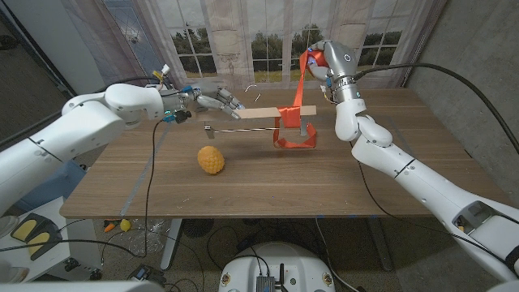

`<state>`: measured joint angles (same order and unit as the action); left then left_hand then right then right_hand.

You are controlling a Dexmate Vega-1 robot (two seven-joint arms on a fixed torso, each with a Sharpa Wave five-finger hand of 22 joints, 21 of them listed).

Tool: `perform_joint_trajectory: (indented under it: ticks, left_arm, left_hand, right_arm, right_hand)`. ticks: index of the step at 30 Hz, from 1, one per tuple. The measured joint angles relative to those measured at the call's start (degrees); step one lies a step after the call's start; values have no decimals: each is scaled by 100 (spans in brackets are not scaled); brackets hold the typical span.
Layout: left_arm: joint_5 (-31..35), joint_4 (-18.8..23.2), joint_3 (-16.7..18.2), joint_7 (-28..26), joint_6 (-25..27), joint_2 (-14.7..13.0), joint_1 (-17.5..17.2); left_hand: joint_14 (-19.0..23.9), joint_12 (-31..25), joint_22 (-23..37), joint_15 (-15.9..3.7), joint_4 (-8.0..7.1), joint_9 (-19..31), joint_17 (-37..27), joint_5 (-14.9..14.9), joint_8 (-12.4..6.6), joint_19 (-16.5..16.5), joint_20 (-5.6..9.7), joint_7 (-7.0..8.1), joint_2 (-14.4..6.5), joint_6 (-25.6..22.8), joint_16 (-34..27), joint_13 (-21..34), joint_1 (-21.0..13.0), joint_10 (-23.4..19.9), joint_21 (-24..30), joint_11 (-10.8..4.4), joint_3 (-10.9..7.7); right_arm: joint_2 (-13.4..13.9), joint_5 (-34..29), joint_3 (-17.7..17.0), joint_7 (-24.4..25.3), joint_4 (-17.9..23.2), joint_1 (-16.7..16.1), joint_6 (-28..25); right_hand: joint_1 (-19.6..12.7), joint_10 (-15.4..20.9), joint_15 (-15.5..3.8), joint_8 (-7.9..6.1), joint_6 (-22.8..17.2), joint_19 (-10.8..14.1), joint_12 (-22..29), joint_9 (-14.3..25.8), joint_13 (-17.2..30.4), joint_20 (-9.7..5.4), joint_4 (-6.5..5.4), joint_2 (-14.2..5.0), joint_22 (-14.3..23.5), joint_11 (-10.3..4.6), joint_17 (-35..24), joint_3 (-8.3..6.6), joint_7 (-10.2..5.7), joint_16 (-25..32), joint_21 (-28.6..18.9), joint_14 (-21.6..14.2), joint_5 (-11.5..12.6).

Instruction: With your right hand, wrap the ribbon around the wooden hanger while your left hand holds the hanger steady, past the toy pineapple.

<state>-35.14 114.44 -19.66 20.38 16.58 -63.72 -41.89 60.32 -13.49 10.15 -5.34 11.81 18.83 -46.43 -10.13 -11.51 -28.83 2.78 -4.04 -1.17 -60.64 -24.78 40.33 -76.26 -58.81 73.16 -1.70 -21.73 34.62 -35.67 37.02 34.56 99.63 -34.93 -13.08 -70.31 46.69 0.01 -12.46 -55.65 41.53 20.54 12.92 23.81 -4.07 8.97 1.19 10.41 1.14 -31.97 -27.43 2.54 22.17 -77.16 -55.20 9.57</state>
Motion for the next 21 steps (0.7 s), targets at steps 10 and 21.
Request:
perform_joint_trajectory:
  ticks: [10,21]
  left_arm:
    - [337,41,-183,-203,355,33,170]
    - [837,109,-358,-494,614,97,343]
  left_hand:
    - [0,0,0,0,0,-3,0,2,-16,0,0,0,0,0,1,0,0,-9,9,8,0]
    - [11,29,0,9,0,-11,0,3,-15,0,0,0,1,0,16,18,-1,-8,44,8,0]
  right_arm:
    - [29,-189,-12,2,192,27,293]
    - [133,-467,-136,73,628,-221,499]
  right_hand:
    - [-1,1,9,14,0,-11,-10,-2,0,-11,3,0,0,1,-5,-3,0,-2,0,-9,19]
    - [-8,11,9,15,1,-32,-11,-2,27,11,19,8,0,12,-32,-19,-1,-21,-24,-9,18]
